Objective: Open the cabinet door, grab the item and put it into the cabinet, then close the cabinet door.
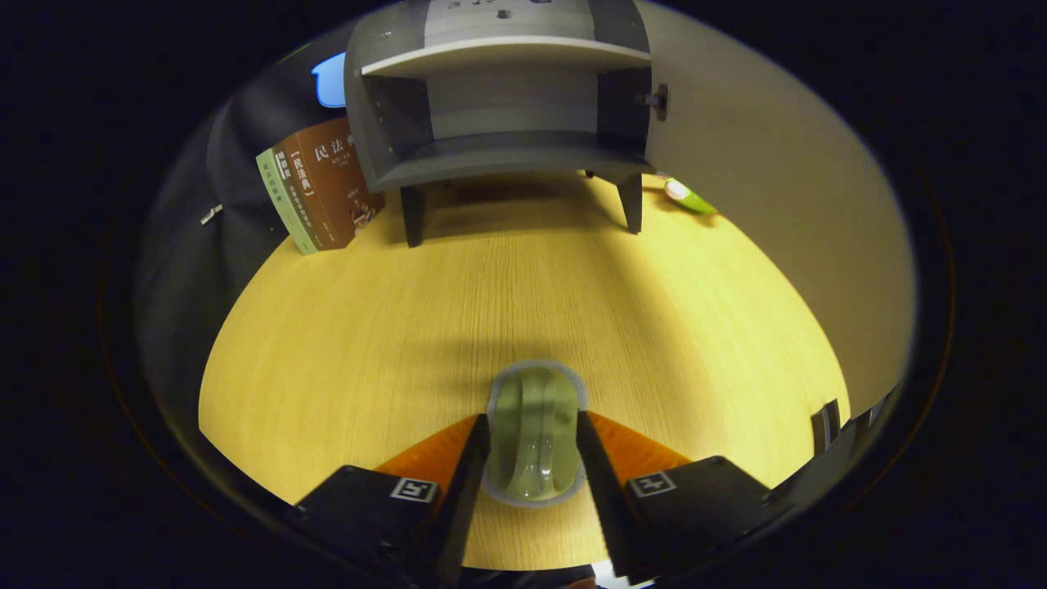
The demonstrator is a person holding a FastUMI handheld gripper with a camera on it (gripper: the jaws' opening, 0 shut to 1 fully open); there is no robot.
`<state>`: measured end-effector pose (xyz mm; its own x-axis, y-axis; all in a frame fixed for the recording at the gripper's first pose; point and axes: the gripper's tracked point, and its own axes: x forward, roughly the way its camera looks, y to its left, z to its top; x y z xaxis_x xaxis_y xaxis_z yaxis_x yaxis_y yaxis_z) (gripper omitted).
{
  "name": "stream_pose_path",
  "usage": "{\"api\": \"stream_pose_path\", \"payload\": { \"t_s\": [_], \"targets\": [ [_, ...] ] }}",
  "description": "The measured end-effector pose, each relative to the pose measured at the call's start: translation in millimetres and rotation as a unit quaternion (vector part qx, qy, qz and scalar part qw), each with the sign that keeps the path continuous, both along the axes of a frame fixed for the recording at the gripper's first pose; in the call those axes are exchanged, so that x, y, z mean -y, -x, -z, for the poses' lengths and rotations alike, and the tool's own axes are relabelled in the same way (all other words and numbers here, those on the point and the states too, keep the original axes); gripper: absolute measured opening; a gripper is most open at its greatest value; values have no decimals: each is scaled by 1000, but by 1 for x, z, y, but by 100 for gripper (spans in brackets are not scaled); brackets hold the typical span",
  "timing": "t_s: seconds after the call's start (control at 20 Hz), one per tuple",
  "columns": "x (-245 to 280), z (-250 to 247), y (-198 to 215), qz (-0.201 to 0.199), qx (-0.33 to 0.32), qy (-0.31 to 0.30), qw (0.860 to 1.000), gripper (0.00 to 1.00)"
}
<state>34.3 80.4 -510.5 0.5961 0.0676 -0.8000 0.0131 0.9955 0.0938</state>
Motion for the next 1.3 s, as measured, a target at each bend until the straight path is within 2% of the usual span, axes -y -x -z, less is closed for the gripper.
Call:
{"api": "stream_pose_path", "payload": {
  "t_s": [0.1, 0.15, 0.2, 0.25, 0.3, 0.45, 0.55, 0.9, 1.2, 1.3],
  "targets": [
    [-1, 10, 2, -7, -3, 16, 1000, 52],
    [5, 10, 3, 2, 9, 32, 999, 54],
    [10, 8, -2, 22, 2, 29, 999, 24],
    [10, 8, -4, 35, -1, 19, 999, 24],
    [10, 8, -4, 42, -1, 15, 999, 19],
    [11, -2, -8, 32, 9, 25, 999, 19],
    [7, -26, -13, 33, 25, 6, 999, 19],
    [15, -153, -25, 47, 57, -16, 997, 19],
    [27, -280, -83, 38, 105, -19, 994, 19],
    [31, -315, -116, 38, 125, -23, 991, 18]
  ]
}}
